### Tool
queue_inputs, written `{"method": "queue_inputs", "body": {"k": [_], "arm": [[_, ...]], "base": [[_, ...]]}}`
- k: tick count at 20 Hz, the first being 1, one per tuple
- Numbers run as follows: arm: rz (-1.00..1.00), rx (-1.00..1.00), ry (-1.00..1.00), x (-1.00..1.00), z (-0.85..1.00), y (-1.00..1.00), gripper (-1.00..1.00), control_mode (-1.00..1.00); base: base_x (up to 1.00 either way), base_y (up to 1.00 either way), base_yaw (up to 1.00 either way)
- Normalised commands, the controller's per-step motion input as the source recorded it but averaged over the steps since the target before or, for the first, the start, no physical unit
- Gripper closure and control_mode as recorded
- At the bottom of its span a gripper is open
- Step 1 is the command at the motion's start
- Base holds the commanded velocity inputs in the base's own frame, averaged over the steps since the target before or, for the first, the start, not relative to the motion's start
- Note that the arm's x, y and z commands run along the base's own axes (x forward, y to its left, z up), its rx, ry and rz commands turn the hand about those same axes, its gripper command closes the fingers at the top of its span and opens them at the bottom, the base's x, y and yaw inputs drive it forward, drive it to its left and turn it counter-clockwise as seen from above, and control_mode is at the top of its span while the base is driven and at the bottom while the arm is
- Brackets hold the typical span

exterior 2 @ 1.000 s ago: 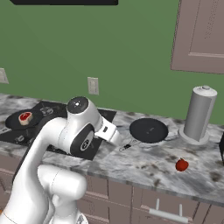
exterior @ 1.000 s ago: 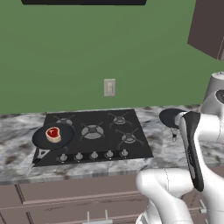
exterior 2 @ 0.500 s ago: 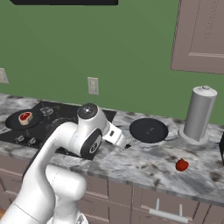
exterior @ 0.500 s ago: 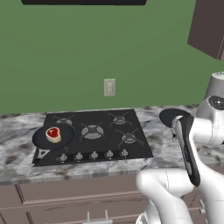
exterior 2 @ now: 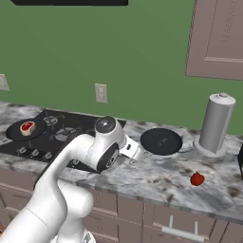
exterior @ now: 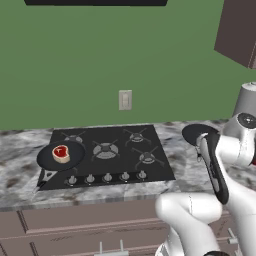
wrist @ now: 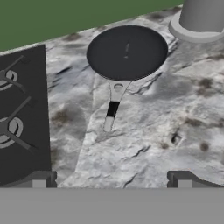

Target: Place both pans onto different burners. Then place the bell pepper and the steak on different pans.

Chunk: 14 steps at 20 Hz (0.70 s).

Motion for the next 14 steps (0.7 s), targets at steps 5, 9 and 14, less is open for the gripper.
{"method": "queue_inputs", "body": {"k": [5,9,14], "arm": [[0.00,0.02,0.00,0.24,-0.17,-0.08,-1.00,-1.00],[0.00,0.01,0.02,0.19,-0.20,-0.02,-1.00,-1.00],[0.00,0.01,0.05,0.21,-0.28,-0.03,-1.00,-1.00]], "base": [[0.00,0.00,0.00],[0.00,0.00,0.00],[0.00,0.00,0.00]]}}
